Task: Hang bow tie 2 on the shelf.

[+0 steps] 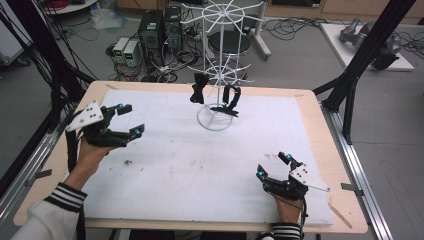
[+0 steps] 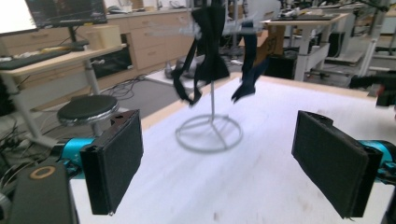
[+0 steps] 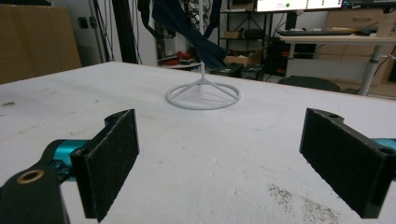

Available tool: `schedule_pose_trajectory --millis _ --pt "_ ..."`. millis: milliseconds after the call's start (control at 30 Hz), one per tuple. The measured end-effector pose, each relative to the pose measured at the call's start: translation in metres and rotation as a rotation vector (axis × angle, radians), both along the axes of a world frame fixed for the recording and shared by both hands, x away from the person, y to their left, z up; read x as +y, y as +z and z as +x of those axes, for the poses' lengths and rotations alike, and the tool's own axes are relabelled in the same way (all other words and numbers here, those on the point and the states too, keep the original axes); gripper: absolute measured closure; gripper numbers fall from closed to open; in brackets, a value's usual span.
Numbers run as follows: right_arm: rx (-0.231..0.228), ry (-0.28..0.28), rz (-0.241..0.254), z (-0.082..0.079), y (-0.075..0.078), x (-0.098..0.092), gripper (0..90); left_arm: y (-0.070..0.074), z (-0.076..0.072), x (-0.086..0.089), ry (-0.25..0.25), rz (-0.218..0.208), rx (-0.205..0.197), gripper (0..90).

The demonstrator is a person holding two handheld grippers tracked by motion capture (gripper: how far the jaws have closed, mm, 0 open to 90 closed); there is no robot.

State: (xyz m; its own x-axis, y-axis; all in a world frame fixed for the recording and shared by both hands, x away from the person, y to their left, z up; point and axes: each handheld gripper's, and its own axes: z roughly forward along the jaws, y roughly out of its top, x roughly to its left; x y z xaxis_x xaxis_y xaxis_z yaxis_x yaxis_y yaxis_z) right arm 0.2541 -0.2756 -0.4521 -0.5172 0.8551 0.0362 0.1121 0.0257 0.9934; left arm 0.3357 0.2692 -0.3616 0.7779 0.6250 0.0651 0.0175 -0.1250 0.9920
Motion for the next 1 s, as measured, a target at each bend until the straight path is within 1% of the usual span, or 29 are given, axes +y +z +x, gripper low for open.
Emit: schedule_pose_trajectory --millis 67,100,167,233,300,367,500,533,600,667,700,800,867,1000 --pt "0.000 -0.001 -0.001 0.000 0.000 0.000 11.1 -0.014 -0.010 0.009 0.025 -0.003 -0.005 17.0" --pt "0.001 -0.002 -0.002 0.000 0.000 0.001 11.1 -0.022 -0.014 0.013 0.037 -0.012 -0.005 17.0" --pt "-0.003 -0.006 -0.007 -0.001 0.000 0.001 11.1 -0.036 -0.024 0.019 0.064 -0.030 -0.002 16.8" --pt "-0.003 -0.006 -0.009 -0.001 0.000 0.001 11.1 -0.049 -0.032 0.024 0.084 -0.065 0.002 16.8" --pt "-0.003 -0.006 -0.009 -0.001 0.000 0.001 11.1 -0.060 -0.040 0.028 0.107 -0.080 0.001 16.8" --pt "-0.002 -0.008 -0.011 -0.001 0.000 0.002 11.1 -0.069 -0.046 0.031 0.125 -0.106 -0.014 16.6" --pt "-0.005 -0.009 -0.016 -0.001 0.000 0.002 11.1 -0.080 -0.055 0.033 0.179 -0.123 -0.059 16.6" --pt "-0.010 -0.009 -0.020 -0.001 0.000 0.002 11.1 -0.082 -0.056 0.034 0.187 -0.123 -0.063 16.6" --pt "-0.009 -0.010 -0.019 -0.001 0.000 0.003 11.1 -0.087 -0.057 0.034 0.191 -0.120 -0.053 16.6" --pt "-0.008 -0.009 -0.021 -0.001 0.000 0.003 11.1 -0.091 -0.057 0.034 0.193 -0.099 -0.049 16.6" --pt "-0.008 -0.009 -0.021 -0.001 0.000 0.003 11.1 -0.092 -0.057 0.033 0.193 -0.098 -0.049 16.6" --pt "-0.011 -0.011 -0.025 -0.001 0.000 0.003 11.1 -0.092 -0.058 0.031 0.196 -0.079 -0.062 16.6" --pt "-0.009 -0.008 -0.026 -0.002 0.000 0.003 11.1 -0.092 -0.059 0.029 0.194 -0.056 -0.072 16.6" --pt "-0.013 -0.008 -0.033 -0.001 0.000 0.003 11.1 -0.092 -0.060 0.026 0.201 -0.026 -0.089 16.6"
